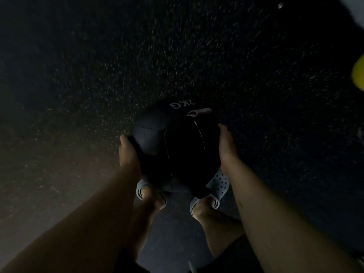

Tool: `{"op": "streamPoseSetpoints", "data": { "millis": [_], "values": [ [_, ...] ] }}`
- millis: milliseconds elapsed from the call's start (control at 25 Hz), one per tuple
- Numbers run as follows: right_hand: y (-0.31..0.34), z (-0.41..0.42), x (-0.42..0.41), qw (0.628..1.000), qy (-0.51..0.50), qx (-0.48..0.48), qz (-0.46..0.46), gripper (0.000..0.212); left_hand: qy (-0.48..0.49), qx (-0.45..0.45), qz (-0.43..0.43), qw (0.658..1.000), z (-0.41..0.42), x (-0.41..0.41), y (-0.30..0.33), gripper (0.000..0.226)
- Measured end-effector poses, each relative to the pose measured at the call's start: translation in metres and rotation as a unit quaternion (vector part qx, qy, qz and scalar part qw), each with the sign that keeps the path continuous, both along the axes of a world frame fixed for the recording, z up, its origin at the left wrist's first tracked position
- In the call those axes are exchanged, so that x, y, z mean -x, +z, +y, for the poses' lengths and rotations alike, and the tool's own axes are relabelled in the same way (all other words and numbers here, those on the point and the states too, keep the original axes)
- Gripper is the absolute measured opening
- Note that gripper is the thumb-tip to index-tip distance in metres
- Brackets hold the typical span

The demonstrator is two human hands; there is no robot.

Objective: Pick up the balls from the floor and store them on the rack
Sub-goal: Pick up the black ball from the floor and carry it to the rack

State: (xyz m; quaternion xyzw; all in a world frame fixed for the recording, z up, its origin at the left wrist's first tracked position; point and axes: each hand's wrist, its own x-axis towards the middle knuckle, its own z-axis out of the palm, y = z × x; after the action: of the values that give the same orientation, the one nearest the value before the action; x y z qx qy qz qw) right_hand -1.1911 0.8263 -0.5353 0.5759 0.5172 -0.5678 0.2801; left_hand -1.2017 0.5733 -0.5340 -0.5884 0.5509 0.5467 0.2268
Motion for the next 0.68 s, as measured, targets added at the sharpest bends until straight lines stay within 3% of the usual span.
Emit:
{"op": "streamPoseSetpoints", "data": {
  "millis": [160,320,440,680],
  "values": [
    [0.137,0.054,0.034,0.996,-0.030,-0.056,0.056,0.070,-0.017,-0.041,0.036,0.998,0.055,0.043,0.127,0.099],
    [0.305,0.125,0.066,0.969,-0.092,-0.138,0.182,0.076,-0.067,-0.109,0.119,0.985,0.138,0.103,0.282,0.088],
    [0.435,0.177,0.070,0.920,-0.159,-0.201,0.297,0.082,-0.143,-0.145,0.211,0.956,0.200,0.144,0.403,0.075],
    [0.654,0.256,0.018,0.796,-0.291,-0.293,0.442,0.068,-0.270,-0.187,0.361,0.873,0.314,0.164,0.635,0.082]
  ]
}}
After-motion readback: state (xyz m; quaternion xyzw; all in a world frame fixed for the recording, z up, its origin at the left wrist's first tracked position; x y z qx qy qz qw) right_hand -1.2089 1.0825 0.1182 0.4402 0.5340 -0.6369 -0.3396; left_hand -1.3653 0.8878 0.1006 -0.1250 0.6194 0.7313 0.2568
